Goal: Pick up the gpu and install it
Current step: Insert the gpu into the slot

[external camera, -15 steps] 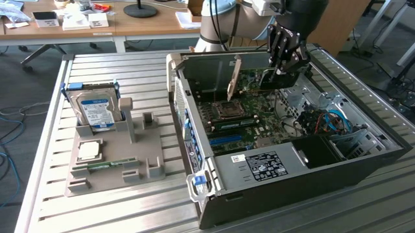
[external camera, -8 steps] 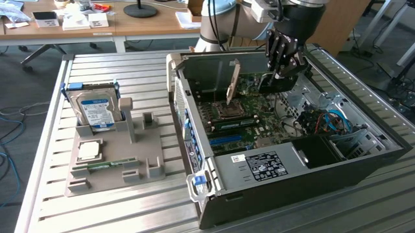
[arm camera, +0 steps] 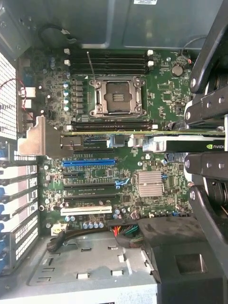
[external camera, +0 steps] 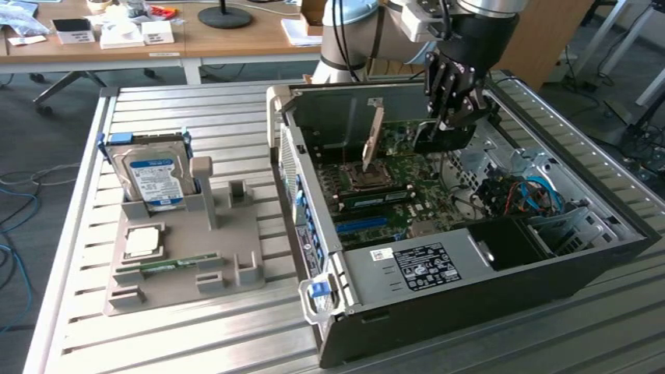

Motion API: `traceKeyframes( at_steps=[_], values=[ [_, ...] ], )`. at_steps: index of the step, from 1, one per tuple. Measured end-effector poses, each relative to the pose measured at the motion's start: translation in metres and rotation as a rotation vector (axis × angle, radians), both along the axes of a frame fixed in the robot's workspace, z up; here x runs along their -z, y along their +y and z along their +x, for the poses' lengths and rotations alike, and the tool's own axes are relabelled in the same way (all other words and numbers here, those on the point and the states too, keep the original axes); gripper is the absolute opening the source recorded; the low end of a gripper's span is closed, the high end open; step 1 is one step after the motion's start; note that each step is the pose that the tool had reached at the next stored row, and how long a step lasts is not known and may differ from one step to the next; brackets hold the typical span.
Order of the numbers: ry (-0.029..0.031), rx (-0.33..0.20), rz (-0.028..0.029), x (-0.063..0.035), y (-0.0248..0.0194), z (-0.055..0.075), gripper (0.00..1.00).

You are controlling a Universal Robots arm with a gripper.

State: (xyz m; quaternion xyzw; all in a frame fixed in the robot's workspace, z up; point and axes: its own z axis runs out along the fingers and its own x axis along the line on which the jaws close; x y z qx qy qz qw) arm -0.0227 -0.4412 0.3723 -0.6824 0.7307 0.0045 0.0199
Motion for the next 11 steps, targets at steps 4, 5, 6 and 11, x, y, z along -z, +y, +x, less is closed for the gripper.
traceKeyframes(
  at_steps=[4,5,6,11],
  values=[
    [-0.0001,0.0,0.0004,0.0004,0.0,0.0,0.27],
    [-0.0002,0.0,0.0005,0.0011,0.0,0.0,0.27],
    [-0.0001,0.0,0.0004,0.0019,0.0,0.0,0.27],
    [0.0,0.0,0.0001,0.0075,0.0,0.0,0.27]
  ],
)
